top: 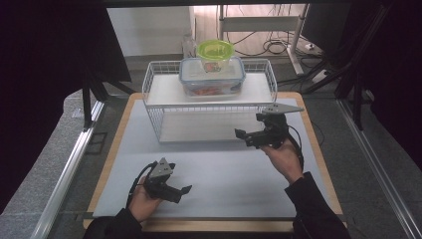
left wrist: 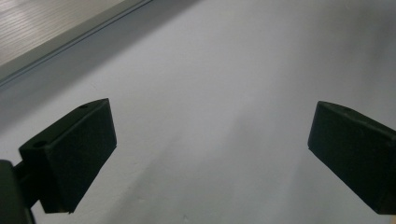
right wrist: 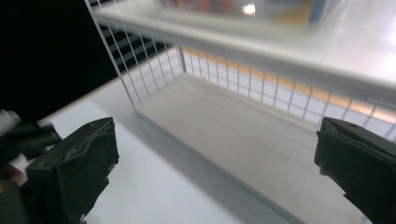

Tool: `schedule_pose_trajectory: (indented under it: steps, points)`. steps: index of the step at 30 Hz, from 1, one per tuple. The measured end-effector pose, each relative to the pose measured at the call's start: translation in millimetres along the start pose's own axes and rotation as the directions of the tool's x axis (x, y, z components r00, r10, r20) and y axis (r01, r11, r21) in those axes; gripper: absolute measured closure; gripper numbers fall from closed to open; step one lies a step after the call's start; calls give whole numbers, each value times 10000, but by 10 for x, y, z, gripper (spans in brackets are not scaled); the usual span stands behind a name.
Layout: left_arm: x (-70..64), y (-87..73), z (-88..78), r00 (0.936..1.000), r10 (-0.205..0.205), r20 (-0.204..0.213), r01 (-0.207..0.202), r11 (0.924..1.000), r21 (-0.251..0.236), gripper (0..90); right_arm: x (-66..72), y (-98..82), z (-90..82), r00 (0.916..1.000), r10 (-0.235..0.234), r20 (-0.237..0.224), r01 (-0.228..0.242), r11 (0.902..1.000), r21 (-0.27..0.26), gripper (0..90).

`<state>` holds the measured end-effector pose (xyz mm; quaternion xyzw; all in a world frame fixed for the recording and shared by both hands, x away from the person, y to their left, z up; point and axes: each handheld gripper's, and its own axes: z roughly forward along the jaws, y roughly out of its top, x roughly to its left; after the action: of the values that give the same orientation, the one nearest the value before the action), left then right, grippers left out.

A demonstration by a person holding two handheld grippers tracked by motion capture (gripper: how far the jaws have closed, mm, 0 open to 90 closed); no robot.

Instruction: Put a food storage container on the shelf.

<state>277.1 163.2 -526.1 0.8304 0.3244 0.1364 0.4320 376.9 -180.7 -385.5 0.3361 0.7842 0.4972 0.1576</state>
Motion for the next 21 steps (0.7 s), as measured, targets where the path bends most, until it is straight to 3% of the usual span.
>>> schedule_pose_trajectory:
  steps: [8, 10, 15, 18, 19, 21]
  points:
    - [3, -5, 6, 10000, -32, -25, 32, 10000, 36, 7, -1, -417, 57, 9986, -317, 434, 304, 9991, 301, 0]
    - [1, -8, 12, 10000, -36, -26, 36, 10000, 64, 7, -8, -497, 73, 9975, -464, 524, 430, 9970, 646, 0]
    - [4, -9, 12, 10000, 16, -51, -15, 10000, 54, 5, -17, -642, 71, 9980, -320, 542, 280, 9969, 734, 0]
    - [3, -17, 18, 10000, 46, -79, -45, 10000, 88, 3, -11, -880, 94, 9974, -280, 666, 219, 9955, 919, 0]
    - [3, -17, 18, 10000, 46, -79, -45, 10000, 88, 2, -11, -880, 94, 9974, -280, 666, 219, 9955, 919, 0]
    - [4, -17, 17, 9999, 104, -106, -103, 9999, 102, 0, -4, -1054, 107, 9955, -480, 815, 378, 9918, 1221, 0]
